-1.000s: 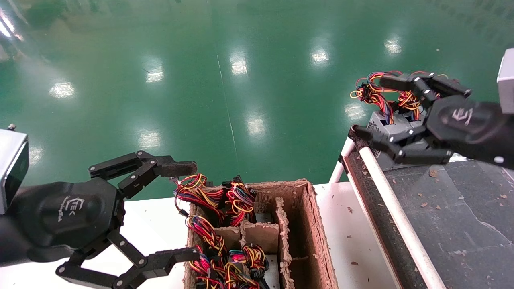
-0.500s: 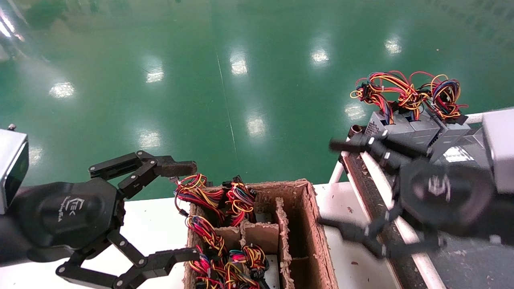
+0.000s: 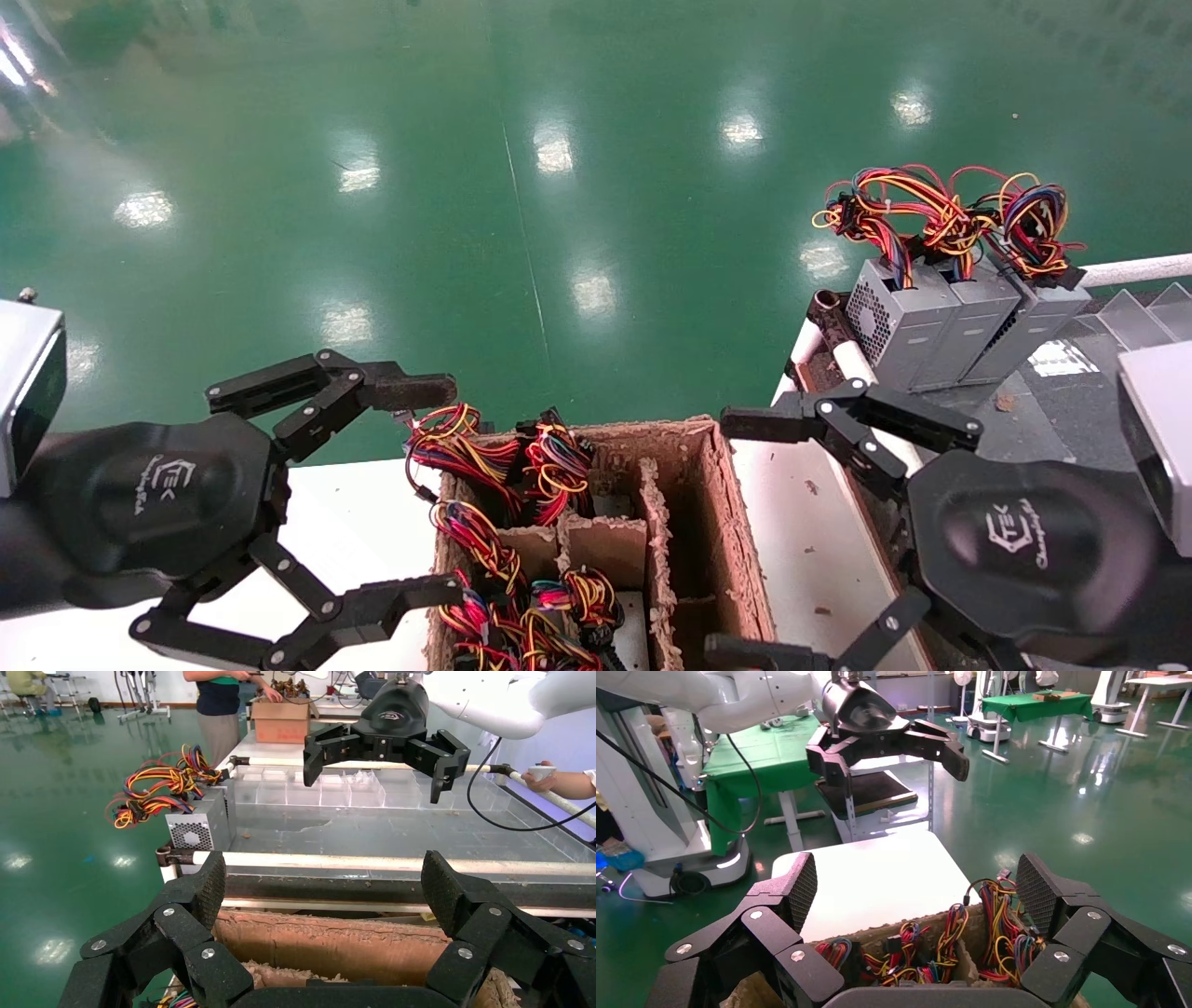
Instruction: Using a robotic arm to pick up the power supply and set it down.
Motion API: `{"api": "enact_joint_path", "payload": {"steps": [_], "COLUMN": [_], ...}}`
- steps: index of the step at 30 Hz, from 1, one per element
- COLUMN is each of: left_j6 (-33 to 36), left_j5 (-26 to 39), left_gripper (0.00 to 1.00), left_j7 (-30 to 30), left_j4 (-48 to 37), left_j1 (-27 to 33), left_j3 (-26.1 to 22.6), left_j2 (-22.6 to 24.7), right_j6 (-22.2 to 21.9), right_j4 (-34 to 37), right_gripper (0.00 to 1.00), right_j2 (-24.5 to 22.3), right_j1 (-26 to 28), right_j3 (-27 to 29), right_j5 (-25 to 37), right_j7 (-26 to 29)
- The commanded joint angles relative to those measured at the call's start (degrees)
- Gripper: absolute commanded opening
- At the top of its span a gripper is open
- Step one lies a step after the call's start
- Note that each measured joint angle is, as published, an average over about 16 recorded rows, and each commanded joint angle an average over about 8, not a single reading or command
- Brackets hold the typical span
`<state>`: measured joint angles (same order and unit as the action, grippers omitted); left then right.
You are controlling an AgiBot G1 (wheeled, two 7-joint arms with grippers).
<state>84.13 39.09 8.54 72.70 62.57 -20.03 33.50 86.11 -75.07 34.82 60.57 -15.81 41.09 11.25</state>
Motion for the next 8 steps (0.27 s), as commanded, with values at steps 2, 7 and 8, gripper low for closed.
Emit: {"api": "enact_joint_path", "payload": {"steps": [2,7,8], "left_j6": [0.0,0.0,0.0], "left_j5": [0.0,0.0,0.0], "left_gripper": [1.00,1.00,1.00], "left_j7": [0.0,0.0,0.0], "left_j4": [0.0,0.0,0.0], "left_j1": [0.0,0.0,0.0], "left_j3": [0.0,0.0,0.0], "left_j2": [0.0,0.0,0.0], "right_j6": [-0.1,-0.2,-0.2], "right_j4": [0.4,0.7,0.8], "right_gripper": [1.00,1.00,1.00], "right_j2": [0.0,0.1,0.1], "right_j1": [0.2,0.5,0.5], "right_j3": [0.0,-0.1,-0.1], "right_j5": [0.1,0.3,0.3], "right_j7": [-0.1,-0.3,-0.3]}}
